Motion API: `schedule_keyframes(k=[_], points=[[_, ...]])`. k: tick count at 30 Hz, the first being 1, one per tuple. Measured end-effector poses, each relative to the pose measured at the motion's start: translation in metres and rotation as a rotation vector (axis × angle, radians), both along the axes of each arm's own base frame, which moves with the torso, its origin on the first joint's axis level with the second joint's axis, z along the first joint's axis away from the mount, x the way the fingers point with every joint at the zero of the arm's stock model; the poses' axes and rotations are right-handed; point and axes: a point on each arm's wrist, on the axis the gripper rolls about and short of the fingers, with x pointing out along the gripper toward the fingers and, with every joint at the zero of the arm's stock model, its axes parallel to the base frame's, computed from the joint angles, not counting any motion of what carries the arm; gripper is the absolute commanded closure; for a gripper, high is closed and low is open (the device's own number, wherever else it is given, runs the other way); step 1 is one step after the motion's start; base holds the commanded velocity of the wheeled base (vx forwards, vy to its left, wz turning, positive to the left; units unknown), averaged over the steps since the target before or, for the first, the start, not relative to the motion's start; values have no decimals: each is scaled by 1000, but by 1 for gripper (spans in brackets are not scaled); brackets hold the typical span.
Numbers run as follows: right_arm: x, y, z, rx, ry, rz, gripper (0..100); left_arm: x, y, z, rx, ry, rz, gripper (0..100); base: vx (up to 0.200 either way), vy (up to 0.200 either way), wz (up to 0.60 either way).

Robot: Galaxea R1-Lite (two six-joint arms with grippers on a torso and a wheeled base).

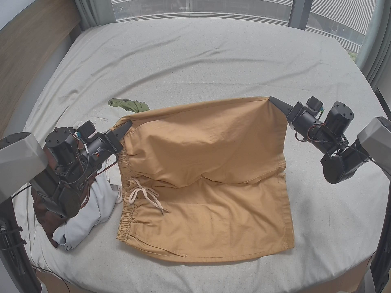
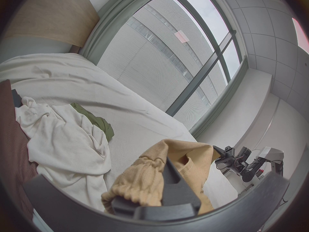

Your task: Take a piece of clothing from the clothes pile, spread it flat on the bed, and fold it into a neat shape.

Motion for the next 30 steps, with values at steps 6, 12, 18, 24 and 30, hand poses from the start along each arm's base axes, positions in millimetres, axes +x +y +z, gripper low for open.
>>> schedule_keyframes(k=[6,12,18,24,30], points=[[13,-6,-5,1,-8,-17,100,16,-1,-4,-10,-21,32,100,0,0,0],[21,-8,-11,-1,1,-26,100,26,-2,-11,-17,-21,64,100,0,0,0],[25,-9,-16,-1,7,-29,100,31,-2,-18,-19,-11,74,100,0,0,0],[27,-9,-18,-2,9,-30,100,34,-4,-20,-22,-11,72,0,0,0,0],[32,-9,-21,-2,9,-32,0,37,-4,-22,-23,-10,73,0,0,0,0]])
